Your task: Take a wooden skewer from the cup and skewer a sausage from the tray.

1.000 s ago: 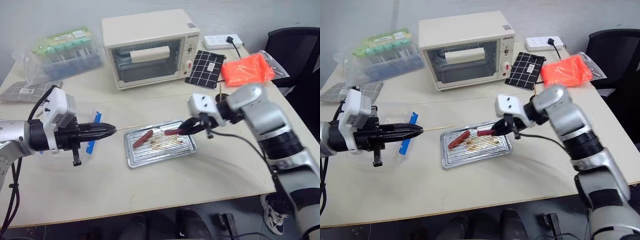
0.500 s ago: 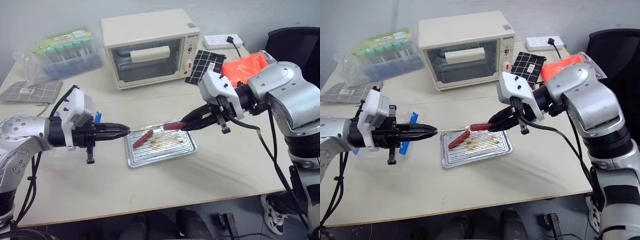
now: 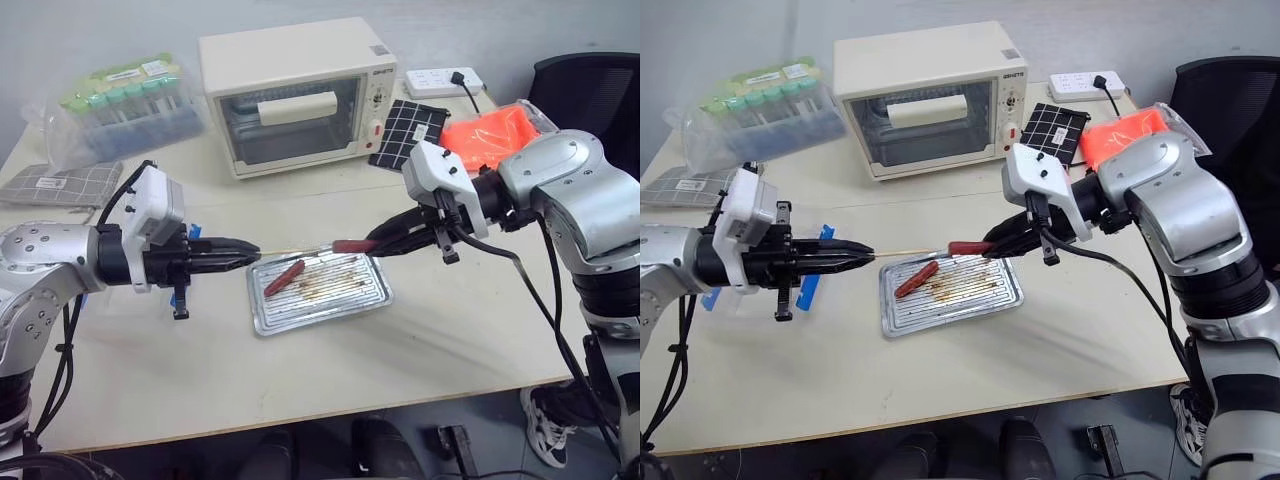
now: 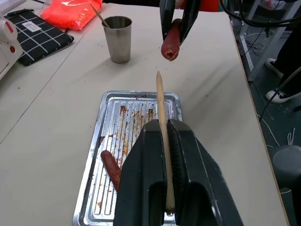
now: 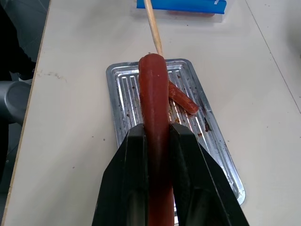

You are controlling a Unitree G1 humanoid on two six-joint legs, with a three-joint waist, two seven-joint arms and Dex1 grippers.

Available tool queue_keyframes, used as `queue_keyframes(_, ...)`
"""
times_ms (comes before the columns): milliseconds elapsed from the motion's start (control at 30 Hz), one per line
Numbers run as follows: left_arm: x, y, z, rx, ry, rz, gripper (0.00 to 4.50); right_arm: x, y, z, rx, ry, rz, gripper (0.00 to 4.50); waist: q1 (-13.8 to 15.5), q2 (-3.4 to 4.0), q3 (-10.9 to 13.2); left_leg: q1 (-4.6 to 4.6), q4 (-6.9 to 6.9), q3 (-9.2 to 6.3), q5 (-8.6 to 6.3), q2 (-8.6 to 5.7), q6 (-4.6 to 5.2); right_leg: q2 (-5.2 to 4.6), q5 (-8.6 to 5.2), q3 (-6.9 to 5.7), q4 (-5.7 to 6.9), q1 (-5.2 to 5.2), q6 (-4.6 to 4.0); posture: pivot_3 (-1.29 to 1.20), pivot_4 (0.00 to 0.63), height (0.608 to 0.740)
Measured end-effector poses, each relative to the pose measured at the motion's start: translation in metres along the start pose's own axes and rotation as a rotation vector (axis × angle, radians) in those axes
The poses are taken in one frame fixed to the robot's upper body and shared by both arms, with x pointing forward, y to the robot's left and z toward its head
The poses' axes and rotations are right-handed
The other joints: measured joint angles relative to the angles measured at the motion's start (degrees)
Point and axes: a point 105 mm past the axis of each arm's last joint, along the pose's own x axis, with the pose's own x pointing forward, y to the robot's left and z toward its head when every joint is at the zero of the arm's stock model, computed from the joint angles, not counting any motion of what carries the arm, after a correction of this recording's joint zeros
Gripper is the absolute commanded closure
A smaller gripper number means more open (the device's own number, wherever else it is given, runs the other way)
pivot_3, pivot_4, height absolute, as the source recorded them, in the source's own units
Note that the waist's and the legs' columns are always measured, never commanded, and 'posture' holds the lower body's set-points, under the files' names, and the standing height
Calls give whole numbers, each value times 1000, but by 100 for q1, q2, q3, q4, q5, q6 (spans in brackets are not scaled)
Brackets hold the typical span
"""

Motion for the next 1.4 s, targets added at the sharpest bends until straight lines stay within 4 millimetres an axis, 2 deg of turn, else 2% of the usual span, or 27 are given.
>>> queue_keyframes(233, 1, 0, 4, 16, -5, -4, 4500, 2, 1, -7, 16, 1, 4, 3924, 0, 0, 0, 0, 1, 0, 0, 0, 0, 0, 0, 0, 2, 0, 0, 0, 150, 740)
queue_keyframes(800, 7, -6, 5, 34, -2, -48, 4500, 4, 2, -7, 13, 0, 5, 3924, 0, 0, 0, 0, 1, 0, 0, 0, 0, 1, 0, 0, 2, 0, 0, 0, 150, 740)
queue_keyframes(1000, 4, 1, 2, 20, -2, -26, 4500, 4, 3, -6, 13, 1, 6, 3924, 0, 0, 0, 0, 2, 0, 0, 0, 0, 1, 0, -1, 2, 0, 0, 0, 150, 740)
queue_keyframes(1400, 8, 1, 6, 33, -28, -30, 4500, 2, 3, -6, 19, 6, 3, 3924, 0, 0, 0, 0, 4, 1, 0, -1, 0, 0, 0, 0, 7, 0, 0, 0, 150, 740)
